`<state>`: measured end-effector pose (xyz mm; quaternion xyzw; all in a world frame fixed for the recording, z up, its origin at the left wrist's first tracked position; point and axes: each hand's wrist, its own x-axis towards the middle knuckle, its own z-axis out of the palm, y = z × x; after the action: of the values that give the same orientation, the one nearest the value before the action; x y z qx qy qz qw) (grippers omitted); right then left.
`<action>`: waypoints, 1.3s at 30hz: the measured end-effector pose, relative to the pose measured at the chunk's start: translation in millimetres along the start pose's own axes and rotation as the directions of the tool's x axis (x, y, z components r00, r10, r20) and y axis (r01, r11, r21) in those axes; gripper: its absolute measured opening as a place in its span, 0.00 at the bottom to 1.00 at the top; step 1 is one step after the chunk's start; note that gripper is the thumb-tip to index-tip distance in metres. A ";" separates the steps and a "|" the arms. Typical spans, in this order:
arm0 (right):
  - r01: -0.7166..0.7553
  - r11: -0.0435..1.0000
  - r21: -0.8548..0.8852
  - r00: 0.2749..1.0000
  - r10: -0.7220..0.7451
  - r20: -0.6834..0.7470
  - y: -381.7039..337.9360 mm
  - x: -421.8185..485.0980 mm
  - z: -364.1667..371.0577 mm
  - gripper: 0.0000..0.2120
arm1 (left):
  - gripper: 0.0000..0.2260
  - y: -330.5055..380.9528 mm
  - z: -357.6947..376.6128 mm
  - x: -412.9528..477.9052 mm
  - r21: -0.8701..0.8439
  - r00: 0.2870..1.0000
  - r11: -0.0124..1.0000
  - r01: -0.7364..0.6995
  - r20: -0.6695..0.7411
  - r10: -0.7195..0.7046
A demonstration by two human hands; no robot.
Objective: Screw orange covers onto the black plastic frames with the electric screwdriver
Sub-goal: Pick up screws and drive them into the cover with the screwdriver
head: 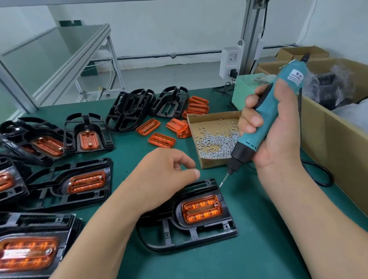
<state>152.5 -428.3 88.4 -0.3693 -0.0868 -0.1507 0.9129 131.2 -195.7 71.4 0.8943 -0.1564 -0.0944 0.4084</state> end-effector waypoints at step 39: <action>-0.055 0.981 -0.188 0.869 0.140 0.475 9.7 -28.4 26.7 0.18 | 0.22 -0.5 8.2 1.7 0.325 0.967 0.943 0.069 0.210 -0.143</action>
<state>127.9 -397.1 93.4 -0.4749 -0.2816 -0.0134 0.8337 130.5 -201.8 65.7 0.9380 -0.1672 -0.1935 0.2339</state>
